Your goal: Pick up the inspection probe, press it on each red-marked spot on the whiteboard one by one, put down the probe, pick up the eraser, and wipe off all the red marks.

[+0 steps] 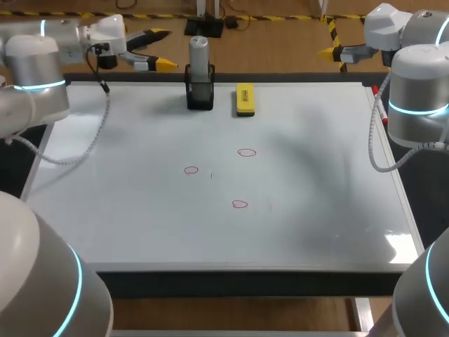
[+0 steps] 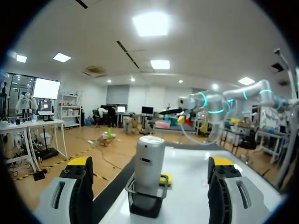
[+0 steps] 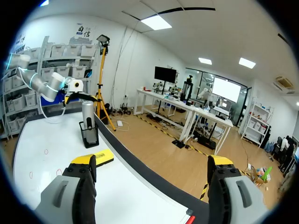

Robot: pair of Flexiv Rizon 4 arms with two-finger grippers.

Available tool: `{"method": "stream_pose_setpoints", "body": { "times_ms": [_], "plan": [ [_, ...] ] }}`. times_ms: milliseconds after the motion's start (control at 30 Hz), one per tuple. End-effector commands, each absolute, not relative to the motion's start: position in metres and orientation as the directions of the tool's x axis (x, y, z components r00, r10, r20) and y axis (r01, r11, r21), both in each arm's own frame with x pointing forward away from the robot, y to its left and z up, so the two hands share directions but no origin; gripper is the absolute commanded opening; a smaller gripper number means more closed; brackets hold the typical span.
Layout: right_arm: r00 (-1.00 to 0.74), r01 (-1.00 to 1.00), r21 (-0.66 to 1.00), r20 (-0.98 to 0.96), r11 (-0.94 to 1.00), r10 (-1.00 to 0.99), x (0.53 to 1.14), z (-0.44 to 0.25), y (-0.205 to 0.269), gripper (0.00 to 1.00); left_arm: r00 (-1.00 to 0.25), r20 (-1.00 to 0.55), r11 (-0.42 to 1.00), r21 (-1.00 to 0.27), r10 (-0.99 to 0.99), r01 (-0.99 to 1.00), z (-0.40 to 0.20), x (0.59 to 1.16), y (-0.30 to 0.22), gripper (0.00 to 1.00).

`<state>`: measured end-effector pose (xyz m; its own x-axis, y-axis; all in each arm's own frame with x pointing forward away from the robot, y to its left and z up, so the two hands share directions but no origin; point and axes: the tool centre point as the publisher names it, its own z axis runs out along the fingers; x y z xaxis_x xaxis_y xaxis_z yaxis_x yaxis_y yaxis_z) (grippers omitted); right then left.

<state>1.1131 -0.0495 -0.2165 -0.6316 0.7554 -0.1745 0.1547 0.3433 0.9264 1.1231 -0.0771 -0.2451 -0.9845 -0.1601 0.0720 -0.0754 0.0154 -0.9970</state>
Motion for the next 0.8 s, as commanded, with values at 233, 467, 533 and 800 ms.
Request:
{"method": "stream_pose_setpoints", "body": {
  "times_ms": [233,467,533,800],
  "plan": [
    [-0.632,0.156,0.926,-0.174,0.344,0.755,1.114,-0.216,-0.050,1.00,-0.996,0.072,-0.004,-0.997,-0.052,-0.072,-0.253,1.132,-0.112,1.00],
    [-0.632,0.156,0.926,-0.174,0.344,0.755,1.114,-0.216,-0.050,1.00,-0.995,0.074,-0.018,-0.997,-0.064,-0.073,-0.255,1.131,-0.131,1.00],
    [-0.632,0.156,0.926,-0.174,0.344,0.755,1.114,-0.216,-0.050,1.00,-0.995,0.074,-0.011,-0.997,-0.071,-0.073,-0.255,1.131,-0.136,1.00],
    [-0.632,0.156,0.926,-0.174,0.344,0.755,1.114,-0.216,-0.050,1.00,-0.993,0.079,-0.013,-0.997,-0.083,-0.078,-0.261,1.134,-0.152,1.00]
  ]
}}
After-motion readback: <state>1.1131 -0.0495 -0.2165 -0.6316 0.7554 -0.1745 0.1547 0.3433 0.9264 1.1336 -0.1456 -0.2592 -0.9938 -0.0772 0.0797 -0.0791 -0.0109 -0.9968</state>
